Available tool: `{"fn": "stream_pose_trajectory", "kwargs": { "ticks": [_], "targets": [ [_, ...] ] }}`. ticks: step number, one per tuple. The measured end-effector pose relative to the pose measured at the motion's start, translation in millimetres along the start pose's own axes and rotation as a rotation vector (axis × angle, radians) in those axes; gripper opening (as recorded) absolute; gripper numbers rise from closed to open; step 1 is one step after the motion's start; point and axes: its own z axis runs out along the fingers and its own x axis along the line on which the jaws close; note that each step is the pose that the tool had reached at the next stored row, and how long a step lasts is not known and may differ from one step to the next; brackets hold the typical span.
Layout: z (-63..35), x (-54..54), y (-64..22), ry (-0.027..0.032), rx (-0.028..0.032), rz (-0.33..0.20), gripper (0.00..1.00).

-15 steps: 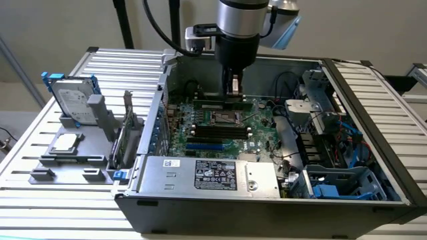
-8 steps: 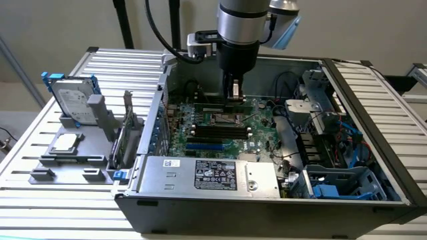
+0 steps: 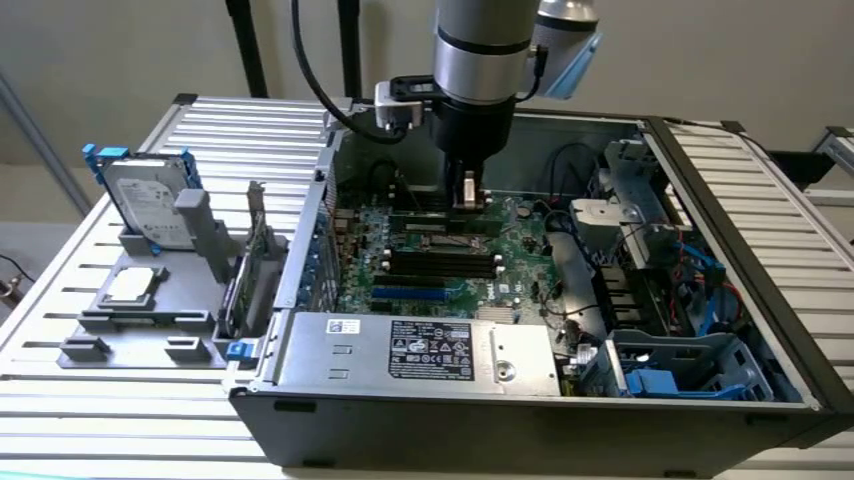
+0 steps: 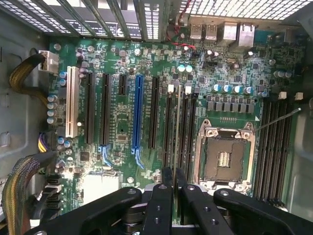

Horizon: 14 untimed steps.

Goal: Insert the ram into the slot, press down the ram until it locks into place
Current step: 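Insert the ram into the slot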

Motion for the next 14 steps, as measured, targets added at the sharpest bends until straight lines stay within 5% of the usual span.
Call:
{"fn": "stream_pose_trajectory", "kwargs": {
  "ticks": [14],
  "targets": [
    [25.4,-0.7,-0.3,0.0004,-0.0012,-0.007,0.14]
  ]
}}
